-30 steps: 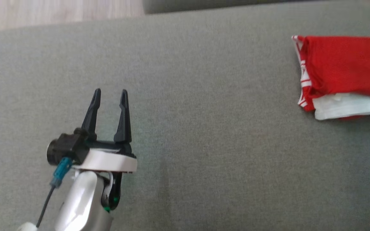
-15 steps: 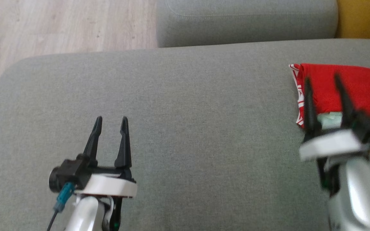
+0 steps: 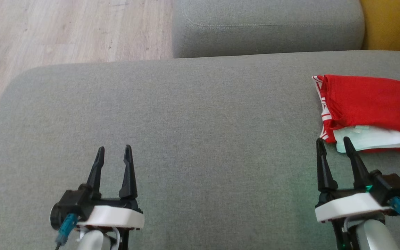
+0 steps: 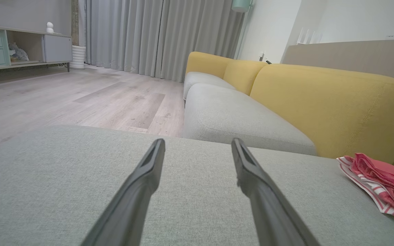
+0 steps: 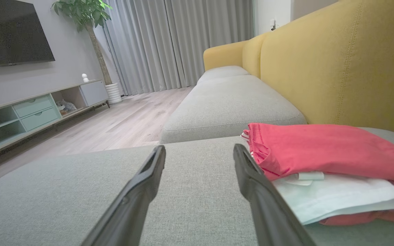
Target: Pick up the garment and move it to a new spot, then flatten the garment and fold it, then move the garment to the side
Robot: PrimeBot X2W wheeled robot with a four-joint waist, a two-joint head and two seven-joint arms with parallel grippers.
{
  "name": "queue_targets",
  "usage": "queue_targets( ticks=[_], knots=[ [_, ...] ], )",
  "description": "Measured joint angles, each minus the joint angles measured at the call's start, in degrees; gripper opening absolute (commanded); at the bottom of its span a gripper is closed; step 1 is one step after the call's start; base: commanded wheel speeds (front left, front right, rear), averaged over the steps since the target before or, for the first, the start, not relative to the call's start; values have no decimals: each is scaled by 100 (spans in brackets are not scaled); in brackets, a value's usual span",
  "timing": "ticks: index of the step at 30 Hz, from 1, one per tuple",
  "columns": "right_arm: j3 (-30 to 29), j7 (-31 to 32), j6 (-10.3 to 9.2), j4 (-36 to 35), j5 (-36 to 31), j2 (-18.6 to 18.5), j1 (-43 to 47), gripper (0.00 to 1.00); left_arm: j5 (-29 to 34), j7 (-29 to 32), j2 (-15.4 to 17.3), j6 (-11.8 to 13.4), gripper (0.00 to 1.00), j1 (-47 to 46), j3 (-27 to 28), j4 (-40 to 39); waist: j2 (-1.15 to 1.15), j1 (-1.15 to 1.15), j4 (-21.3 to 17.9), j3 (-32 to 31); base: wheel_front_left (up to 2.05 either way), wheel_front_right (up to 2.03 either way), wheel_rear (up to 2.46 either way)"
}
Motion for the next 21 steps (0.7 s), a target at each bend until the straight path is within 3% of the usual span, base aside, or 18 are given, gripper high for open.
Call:
queue_targets(
  ticks=[21],
  knots=[
    [23, -8, 0, -123, -24, 0, 0, 100, -205, 0, 0, -30, 100, -1, 48, 33, 0, 0, -59, 31, 0, 0, 0]
  ],
)
